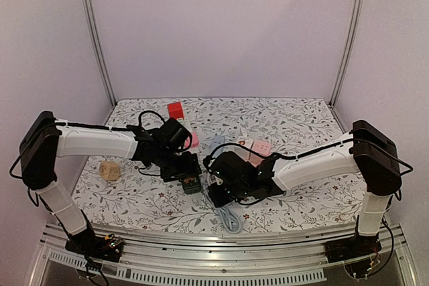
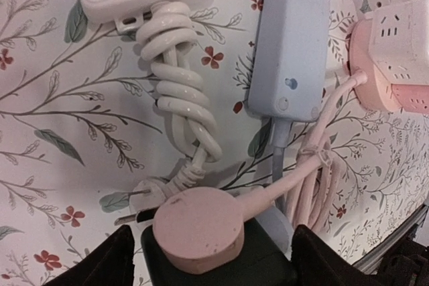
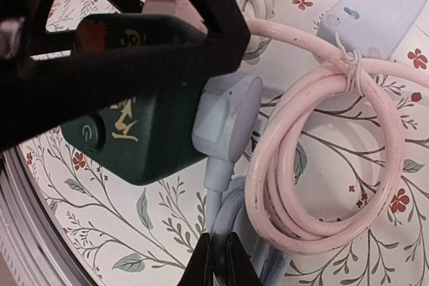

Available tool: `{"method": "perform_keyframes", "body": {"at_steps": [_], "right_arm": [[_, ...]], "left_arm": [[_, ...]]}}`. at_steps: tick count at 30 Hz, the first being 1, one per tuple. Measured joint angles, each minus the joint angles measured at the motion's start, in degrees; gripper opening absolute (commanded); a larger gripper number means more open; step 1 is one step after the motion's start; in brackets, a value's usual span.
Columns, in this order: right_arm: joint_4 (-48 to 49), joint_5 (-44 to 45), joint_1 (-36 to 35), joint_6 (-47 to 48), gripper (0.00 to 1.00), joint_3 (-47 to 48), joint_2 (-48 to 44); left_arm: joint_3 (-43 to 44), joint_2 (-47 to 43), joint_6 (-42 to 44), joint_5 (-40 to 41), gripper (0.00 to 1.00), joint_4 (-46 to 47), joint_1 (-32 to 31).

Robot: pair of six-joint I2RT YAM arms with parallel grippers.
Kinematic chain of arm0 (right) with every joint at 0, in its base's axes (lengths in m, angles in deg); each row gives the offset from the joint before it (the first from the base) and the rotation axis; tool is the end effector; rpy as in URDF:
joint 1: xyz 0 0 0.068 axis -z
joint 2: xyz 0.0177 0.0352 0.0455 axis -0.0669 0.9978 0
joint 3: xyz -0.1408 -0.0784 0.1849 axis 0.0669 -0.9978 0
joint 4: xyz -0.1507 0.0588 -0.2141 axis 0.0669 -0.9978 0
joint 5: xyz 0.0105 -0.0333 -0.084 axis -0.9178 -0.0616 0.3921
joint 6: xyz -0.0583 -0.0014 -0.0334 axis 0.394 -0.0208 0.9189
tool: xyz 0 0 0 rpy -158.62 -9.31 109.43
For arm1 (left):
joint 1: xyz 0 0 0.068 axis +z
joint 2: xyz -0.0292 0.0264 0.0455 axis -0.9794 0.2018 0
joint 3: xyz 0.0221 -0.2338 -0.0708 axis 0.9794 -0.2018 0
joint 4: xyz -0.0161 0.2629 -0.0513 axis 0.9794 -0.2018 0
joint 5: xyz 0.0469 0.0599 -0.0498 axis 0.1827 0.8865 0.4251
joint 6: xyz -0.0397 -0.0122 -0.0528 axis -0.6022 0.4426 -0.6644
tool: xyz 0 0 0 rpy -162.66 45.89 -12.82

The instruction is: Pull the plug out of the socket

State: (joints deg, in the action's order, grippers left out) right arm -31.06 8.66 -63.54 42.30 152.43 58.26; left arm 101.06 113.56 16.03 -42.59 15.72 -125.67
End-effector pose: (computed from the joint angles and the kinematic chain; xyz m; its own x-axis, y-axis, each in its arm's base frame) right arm 0.1617 0.3732 0.1067 -0.6990 -0.3927 -0.5976 -0.6281 0.7367 0.2506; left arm 0.2325 -0.2516 0.1302 -0.9429 -0.1920 -0.2721 -0.0745 0.9179 -0.3897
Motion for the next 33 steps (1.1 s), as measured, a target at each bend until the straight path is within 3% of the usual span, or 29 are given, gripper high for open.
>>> {"method": "perform_keyframes", "body": {"at_steps": [6,12,16,18,21,23,29,33], "right_arm": [[-0.44,0.81,-0.09,-0.02,0.06,0.15,0.00],[-1.27,1.20,-0.13,-0.35,0.07,0.33,-0.33],[-2.73,1.66,-0.13,-1.03,0.08,-0.83,-3.08],[-3.06,1.81,-0.13,-1.27,0.15,-1.31,-5.16],[-3.10,1.84,-0.13,-1.95,0.38,-1.40,-7.65],[-3.08,1.64,-0.11,-1.73,0.47,-1.40,-8.98],[-3.02,-2.47,1.11,-2.38,0.52,-1.38,-10.36],[-3.04,-6.45,3.13,-2.49,0.49,-1.16,-10.27]], "left_arm": [[0.87,0.31,0.17,0.04,0.55,-0.11,-0.22],[1.20,0.17,-0.09,0.13,0.53,-0.50,-0.22],[0.57,-0.55,-0.04,-0.59,0.61,-0.50,-0.22],[-0.07,-1.33,0.22,-1.01,0.65,-0.83,-0.22],[-0.96,-2.86,0.81,-1.29,0.77,-1.60,-0.26],[-1.73,-4.52,0.57,-1.27,0.83,-1.95,-0.33],[-4.22,-9.27,-0.31,-1.16,0.94,-2.21,-0.33],[-6.19,-10.19,-1.66,-1.55,0.98,-1.07,-0.33]]}}
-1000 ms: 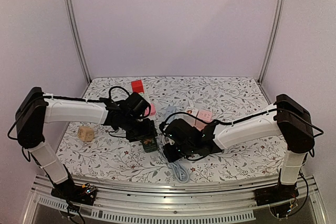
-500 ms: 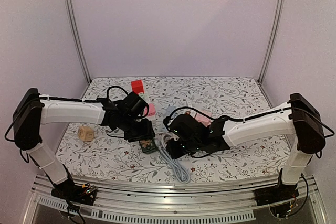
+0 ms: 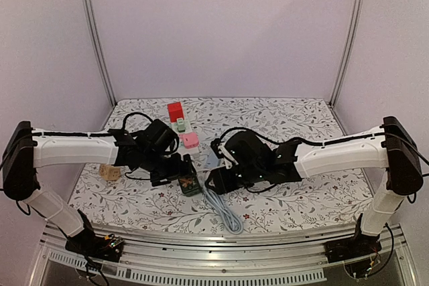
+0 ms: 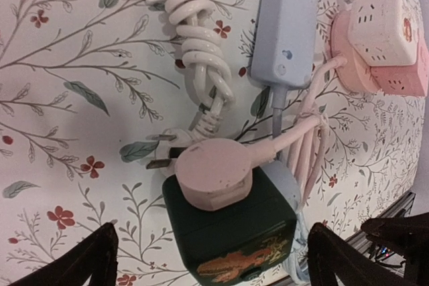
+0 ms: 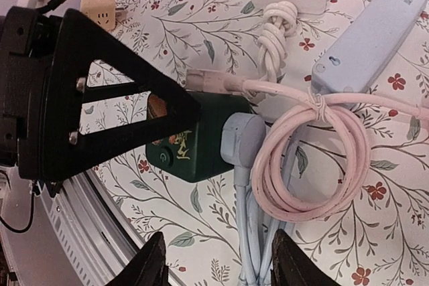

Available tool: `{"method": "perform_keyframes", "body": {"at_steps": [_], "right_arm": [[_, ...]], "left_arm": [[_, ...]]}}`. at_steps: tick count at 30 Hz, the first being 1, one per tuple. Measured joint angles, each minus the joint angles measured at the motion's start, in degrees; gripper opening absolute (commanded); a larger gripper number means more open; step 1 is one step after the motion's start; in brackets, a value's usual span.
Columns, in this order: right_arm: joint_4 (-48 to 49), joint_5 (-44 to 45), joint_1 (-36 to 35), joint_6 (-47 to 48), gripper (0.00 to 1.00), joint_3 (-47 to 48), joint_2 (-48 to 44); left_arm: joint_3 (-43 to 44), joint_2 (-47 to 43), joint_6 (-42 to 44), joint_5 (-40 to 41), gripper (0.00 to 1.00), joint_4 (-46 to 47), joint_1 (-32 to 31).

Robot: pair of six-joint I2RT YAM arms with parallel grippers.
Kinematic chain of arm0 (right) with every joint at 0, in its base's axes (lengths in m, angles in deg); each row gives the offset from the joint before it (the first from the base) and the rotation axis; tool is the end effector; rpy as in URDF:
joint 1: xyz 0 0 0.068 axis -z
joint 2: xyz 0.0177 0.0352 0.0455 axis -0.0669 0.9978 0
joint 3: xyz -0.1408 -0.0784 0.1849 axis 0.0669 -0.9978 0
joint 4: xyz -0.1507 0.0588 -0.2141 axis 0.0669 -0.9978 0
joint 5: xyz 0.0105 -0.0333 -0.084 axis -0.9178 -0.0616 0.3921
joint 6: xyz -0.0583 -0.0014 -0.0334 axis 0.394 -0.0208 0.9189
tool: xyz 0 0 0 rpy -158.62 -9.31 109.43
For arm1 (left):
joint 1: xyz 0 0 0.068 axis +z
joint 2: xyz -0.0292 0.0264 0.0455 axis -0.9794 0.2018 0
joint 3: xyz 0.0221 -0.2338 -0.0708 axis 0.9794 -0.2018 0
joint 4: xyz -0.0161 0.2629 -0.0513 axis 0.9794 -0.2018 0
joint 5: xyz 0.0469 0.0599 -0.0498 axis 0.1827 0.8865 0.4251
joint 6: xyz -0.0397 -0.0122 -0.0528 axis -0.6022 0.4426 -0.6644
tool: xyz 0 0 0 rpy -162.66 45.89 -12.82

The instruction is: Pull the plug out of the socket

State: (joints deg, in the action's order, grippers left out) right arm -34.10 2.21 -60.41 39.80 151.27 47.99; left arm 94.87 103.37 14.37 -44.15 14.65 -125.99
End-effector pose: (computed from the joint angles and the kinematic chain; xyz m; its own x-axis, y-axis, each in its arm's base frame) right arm 0.1708 0.3549 0.1637 -0.7373 -0.2988 -0.6059 -0.6026 0.6962 0.3900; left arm 0.2102 -0.2322 0.1510 -0.9400 -0.2146 -0.2652 -0.0773 0.8910 -0.4473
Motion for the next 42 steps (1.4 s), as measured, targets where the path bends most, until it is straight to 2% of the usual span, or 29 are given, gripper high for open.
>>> {"method": "perform_keyframes", "body": {"at_steps": [4,8,16,24,31,33,37,42], "right_arm": [[0.11,-2.58,2.01,0.11,0.40,1.46,1.38],[0.55,-5.07,2.69,0.33,0.36,3.58,4.24],[2.43,-9.84,2.64,0.37,0.32,5.11,8.83],[6.01,-12.22,2.34,0.15,0.29,7.67,12.72],[6.05,-13.33,1.81,0.17,0.28,9.44,14.91],[6.08,-13.22,1.60,0.20,0.31,9.53,14.97],[6.27,-11.69,1.20,0.31,0.43,8.90,14.82],[7.61,-6.95,0.76,0.31,0.51,3.19,10.05]], "left_arm": [[-1.57,0.00,-1.29,-0.63,0.99,1.18,-0.09],[-2.80,0.00,-2.95,-1.44,0.93,3.39,-0.15],[-2.82,0.83,-4.48,-2.60,0.90,6.73,-0.52],[-2.80,2.38,-5.44,-2.69,0.83,6.73,-0.87],[-1.68,2.49,-5.55,-1.46,0.82,6.10,-0.85],[-0.92,2.78,-5.38,-0.90,0.83,4.90,-0.87],[2.19,3.89,-4.68,1.27,0.90,0.74,-1.31],[6.75,5.90,-4.11,5.31,0.94,-4.94,-4.07]]}}
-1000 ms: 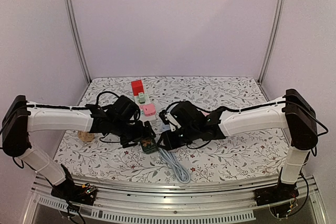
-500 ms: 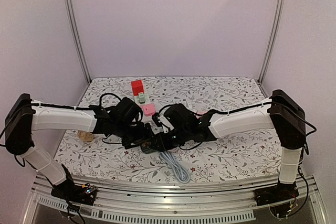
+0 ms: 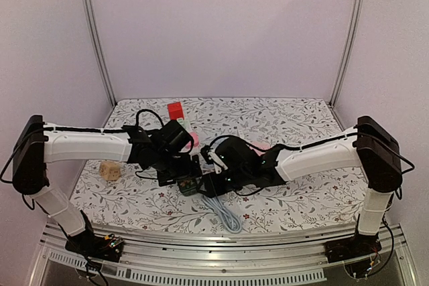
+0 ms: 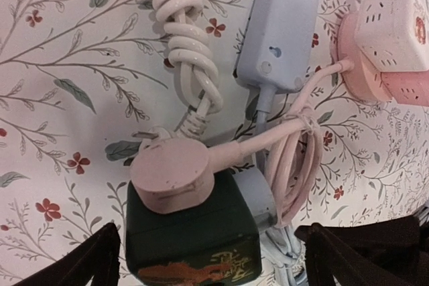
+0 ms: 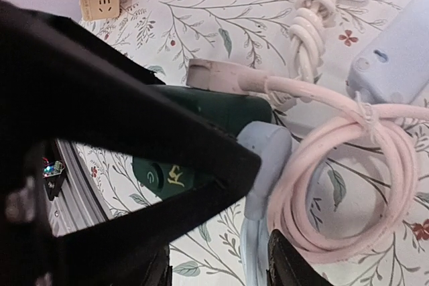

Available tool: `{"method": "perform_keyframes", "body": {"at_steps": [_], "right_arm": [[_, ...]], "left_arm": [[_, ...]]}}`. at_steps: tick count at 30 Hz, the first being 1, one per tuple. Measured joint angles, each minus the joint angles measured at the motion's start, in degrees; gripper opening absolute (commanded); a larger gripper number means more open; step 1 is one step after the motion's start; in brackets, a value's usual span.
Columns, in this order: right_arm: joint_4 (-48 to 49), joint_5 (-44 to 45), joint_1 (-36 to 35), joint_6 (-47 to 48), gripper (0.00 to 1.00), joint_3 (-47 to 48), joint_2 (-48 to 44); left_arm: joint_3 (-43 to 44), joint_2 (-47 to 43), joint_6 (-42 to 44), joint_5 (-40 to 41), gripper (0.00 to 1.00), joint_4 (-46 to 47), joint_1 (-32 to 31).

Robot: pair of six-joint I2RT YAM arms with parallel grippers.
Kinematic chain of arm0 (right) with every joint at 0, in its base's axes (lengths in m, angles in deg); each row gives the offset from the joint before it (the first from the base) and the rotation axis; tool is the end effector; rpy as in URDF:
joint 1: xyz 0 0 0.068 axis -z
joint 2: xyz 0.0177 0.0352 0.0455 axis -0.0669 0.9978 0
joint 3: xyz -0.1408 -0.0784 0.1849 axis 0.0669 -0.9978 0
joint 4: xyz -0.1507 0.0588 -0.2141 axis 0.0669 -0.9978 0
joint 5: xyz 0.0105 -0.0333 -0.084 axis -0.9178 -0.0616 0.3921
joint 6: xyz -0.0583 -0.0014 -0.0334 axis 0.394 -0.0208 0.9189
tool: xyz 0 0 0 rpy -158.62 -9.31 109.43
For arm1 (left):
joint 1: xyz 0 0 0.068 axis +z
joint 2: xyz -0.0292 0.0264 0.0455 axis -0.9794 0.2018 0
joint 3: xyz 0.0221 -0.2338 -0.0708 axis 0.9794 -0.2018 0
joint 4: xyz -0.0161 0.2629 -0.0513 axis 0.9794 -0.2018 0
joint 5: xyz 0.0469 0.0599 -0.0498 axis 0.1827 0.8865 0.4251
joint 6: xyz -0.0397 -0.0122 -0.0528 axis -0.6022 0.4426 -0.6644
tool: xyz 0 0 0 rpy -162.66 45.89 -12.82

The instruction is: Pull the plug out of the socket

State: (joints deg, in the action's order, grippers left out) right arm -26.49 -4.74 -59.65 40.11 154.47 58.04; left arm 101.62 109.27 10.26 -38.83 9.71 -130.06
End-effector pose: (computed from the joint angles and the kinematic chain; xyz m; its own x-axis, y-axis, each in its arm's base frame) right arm 0.1821 0.3805 0.1265 -0.7513 -0.3294 -0.5720 -0.6267 0.6278 0.4616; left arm 0.2079 -0.2572 0.1507 -0.9346 -0.2270 -0.2740 -0.1149 0.9214 -0.3713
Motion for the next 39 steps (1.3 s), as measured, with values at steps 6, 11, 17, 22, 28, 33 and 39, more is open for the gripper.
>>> {"method": "perform_keyframes", "body": {"at_steps": [6,11,17,22,28,33,39], "right_arm": [[0.66,6.29,0.02,0.17,0.59,-7.08,-10.16],[0.96,9.64,0.17,0.90,0.59,-11.15,-14.88],[0.90,12.09,0.46,1.70,0.59,-14.36,-18.08],[0.92,12.94,0.55,2.36,0.59,-14.78,-19.02],[0.90,12.98,0.55,2.99,0.59,-14.97,-19.06],[0.94,13.05,0.55,3.13,0.59,-15.43,-19.08],[0.98,13.16,0.57,3.13,0.59,-16.11,-19.10]], "left_arm": [[1.51,1.40,-2.84,3.87,0.93,-2.84,-1.60],[1.66,1.95,-7.06,7.61,0.87,-3.96,-2.78],[3.78,5.40,-10.45,10.14,0.82,-4.96,-4.26],[4.70,6.14,-12.94,11.54,0.75,-5.66,-4.81],[5.33,6.14,-14.75,13.09,0.65,-6.78,-5.16],[5.68,6.21,-15.15,13.44,0.64,-7.26,-5.33],[5.88,6.49,-15.13,13.66,0.67,-7.56,-5.38]]}}
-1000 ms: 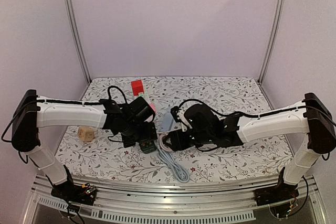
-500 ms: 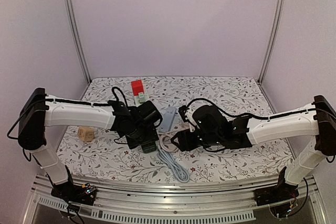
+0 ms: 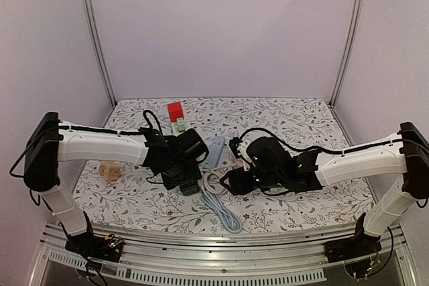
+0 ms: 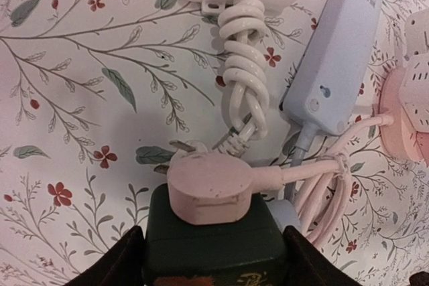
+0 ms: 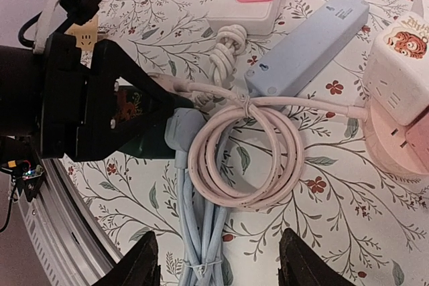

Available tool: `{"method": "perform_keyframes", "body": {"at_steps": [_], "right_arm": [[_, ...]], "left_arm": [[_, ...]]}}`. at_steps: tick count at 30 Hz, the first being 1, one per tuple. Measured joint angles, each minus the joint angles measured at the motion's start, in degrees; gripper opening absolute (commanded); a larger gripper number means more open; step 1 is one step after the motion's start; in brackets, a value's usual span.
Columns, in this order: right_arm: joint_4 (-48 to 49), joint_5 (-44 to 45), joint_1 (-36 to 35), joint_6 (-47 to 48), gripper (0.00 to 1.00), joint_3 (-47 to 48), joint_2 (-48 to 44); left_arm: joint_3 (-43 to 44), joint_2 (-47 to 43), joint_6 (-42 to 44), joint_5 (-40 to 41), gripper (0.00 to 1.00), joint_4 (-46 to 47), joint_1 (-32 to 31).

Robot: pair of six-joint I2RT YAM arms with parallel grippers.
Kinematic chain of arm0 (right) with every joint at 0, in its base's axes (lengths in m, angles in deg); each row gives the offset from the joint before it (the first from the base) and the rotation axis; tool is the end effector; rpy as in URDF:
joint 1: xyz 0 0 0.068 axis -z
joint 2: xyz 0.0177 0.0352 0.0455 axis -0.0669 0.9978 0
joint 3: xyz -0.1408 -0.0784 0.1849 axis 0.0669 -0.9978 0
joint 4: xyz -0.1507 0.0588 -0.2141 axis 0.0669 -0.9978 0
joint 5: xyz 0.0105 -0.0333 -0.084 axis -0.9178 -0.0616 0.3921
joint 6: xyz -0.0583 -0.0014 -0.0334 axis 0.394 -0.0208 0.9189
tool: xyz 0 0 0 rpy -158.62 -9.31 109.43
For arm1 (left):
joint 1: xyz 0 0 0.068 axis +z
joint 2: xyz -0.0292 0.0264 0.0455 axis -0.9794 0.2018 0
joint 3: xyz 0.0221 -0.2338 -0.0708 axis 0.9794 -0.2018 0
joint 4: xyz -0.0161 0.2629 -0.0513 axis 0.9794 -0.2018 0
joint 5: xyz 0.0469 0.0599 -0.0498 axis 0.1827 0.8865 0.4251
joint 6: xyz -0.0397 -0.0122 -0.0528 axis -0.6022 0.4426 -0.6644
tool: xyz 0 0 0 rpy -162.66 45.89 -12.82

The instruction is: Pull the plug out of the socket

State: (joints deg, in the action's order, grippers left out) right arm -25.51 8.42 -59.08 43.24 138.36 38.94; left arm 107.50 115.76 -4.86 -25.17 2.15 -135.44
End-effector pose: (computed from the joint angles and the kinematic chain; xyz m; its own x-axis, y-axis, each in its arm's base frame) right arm 0.1673 0.3152 0.1590 -0.6624 -0.2408 -0.7094 -0.6064 0.7284 0.3190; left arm 0.1978 -0.2756 0.1409 -0.8469 -0.3959 -0.3550 -0.3224 0.9132 -0.2494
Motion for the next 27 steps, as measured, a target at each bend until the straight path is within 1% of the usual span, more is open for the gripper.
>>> {"method": "perform_keyframes", "body": {"at_steps": [6,10,15,18,21,27], "right_arm": [[-0.02,0.20,-0.02,0.00,0.59,-0.39,-0.52],[-0.02,0.35,0.00,-0.07,0.59,-0.42,-0.92],[0.00,0.96,0.00,-0.28,0.59,-0.79,-1.38],[-0.07,1.25,0.00,-0.46,0.59,-1.09,-1.42],[-0.15,1.29,0.00,-0.63,0.59,-1.18,-1.68],[-0.79,1.27,0.00,-1.14,0.60,-1.25,-4.13]], "left_arm": [[0.02,0.44,0.04,0.50,0.69,0.15,0.00],[0.00,0.83,0.24,0.90,0.65,0.79,0.15],[-0.28,0.98,0.46,0.87,0.58,1.64,0.63],[-0.52,0.76,0.74,0.87,0.52,1.88,0.63],[-0.87,0.52,0.87,0.92,0.49,2.23,0.63],[-3.93,-1.68,1.73,1.01,0.40,5.14,0.70]]}}
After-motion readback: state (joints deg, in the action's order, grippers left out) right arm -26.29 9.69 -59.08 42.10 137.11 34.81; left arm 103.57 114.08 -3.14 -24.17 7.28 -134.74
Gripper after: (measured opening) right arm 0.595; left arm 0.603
